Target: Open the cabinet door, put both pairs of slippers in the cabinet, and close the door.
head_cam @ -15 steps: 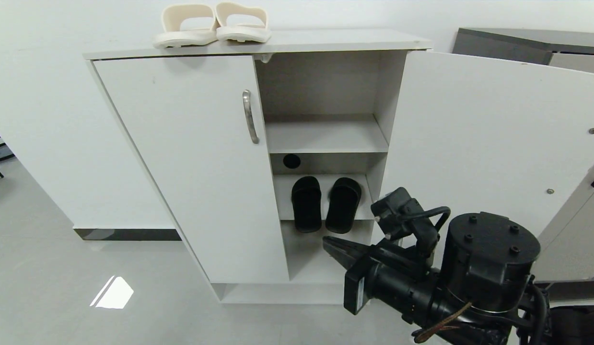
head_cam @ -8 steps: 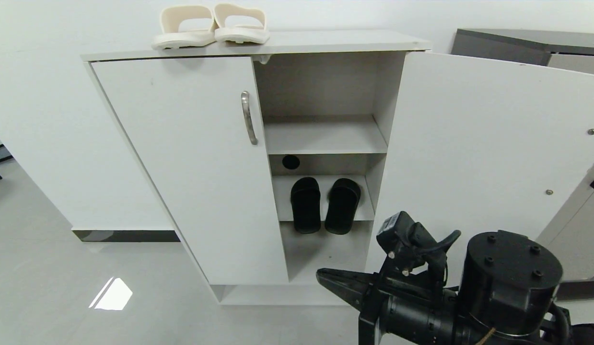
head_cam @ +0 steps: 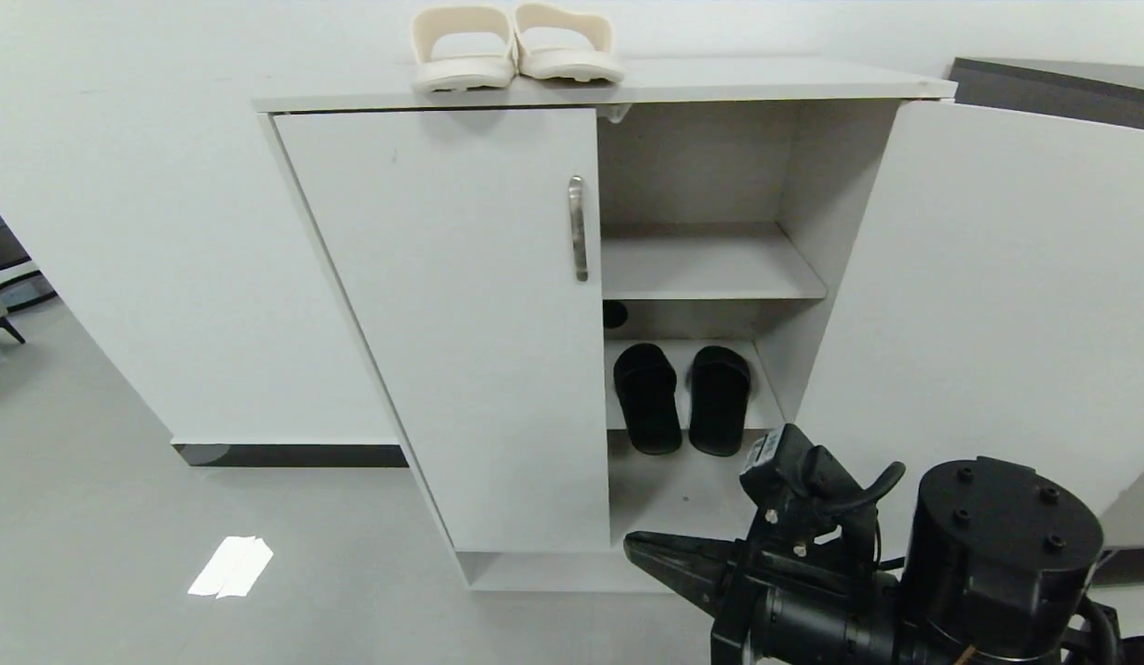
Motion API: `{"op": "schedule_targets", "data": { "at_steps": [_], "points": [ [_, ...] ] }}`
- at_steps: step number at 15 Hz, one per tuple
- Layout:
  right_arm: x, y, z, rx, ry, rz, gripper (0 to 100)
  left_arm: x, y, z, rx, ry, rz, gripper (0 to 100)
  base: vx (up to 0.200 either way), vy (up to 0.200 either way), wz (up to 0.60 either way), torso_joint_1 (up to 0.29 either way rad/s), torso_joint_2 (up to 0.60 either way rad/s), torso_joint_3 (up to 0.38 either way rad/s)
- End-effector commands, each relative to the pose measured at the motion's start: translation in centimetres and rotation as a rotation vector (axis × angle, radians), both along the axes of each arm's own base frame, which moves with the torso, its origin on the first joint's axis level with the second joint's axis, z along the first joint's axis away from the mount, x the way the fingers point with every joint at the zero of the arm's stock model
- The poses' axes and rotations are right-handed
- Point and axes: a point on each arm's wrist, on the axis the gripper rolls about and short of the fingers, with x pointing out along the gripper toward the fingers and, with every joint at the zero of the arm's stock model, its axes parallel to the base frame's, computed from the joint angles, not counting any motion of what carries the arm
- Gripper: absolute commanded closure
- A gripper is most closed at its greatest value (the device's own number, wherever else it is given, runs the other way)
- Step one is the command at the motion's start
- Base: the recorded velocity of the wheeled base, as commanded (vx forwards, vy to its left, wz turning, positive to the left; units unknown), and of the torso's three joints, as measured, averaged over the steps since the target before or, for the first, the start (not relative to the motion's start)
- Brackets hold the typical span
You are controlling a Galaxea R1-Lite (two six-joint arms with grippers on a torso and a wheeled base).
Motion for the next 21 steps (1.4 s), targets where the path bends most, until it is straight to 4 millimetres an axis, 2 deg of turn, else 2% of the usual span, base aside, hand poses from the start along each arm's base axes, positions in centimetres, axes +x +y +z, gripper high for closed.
{"op": "schedule_targets", "data": {
  "at_steps": [1,6,18,21],
  "points": [
    [-0.01,0.05,-0.09,-0.002,0.002,0.001,100,0.01,0.0,0.0,0.0,0.002,0.0,100,0.0,0.2,0.0,0.002,0.0,-0.002],
    [0.04,0.04,-0.11,-0.002,0.002,0.0,100,0.0,0.0,0.0,0.0,0.0,0.002,100,0.0,0.2,0.0,0.001,0.0,0.002],
    [0.08,0.1,-0.34,-0.01,0.007,0.001,100,0.01,0.01,0.0,-0.009,0.002,0.003,100,0.0,0.0,0.0,0.0,0.0,0.0],
    [0.04,0.12,-0.34,-0.01,0.007,0.003,100,0.01,0.01,0.0,-0.009,0.002,0.003,100,0.0,0.0,0.0,0.056,-0.24,-0.198]
  ]
}}
